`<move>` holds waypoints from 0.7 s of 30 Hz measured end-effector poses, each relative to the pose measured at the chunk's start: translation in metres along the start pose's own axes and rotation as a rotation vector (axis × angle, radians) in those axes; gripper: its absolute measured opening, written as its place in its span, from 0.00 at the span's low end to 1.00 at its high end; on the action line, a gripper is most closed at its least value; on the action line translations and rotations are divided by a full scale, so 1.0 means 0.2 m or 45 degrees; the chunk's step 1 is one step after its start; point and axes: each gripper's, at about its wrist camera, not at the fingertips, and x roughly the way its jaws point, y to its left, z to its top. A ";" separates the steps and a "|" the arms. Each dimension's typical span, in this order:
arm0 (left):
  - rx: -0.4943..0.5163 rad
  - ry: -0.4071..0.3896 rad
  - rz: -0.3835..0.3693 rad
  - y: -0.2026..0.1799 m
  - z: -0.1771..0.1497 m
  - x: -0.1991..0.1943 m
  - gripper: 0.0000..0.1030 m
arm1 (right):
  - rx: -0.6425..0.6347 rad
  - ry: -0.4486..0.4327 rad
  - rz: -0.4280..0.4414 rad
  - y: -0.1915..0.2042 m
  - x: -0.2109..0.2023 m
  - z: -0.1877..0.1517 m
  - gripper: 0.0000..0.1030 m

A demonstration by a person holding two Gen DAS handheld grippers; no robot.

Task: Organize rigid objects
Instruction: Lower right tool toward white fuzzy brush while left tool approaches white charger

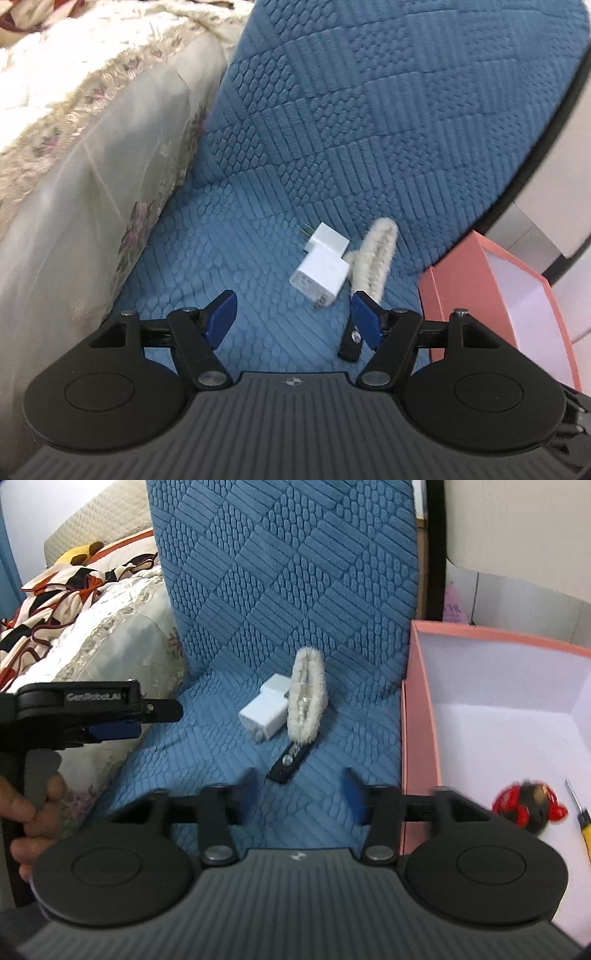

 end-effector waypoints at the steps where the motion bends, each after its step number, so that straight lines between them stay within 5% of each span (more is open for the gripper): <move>1: -0.001 0.006 0.007 0.01 0.02 0.03 0.71 | -0.005 -0.006 0.006 0.00 0.02 0.01 0.77; 6: -0.003 0.032 0.035 0.03 0.13 0.17 0.80 | -0.012 -0.006 0.017 -0.01 0.13 0.08 0.77; 16: -0.094 0.094 -0.034 0.05 0.31 0.42 0.80 | -0.036 -0.023 -0.034 -0.01 0.38 0.16 0.76; 21: -0.098 0.163 -0.060 0.03 0.31 0.51 0.79 | -0.067 -0.017 -0.034 0.00 0.50 0.20 0.67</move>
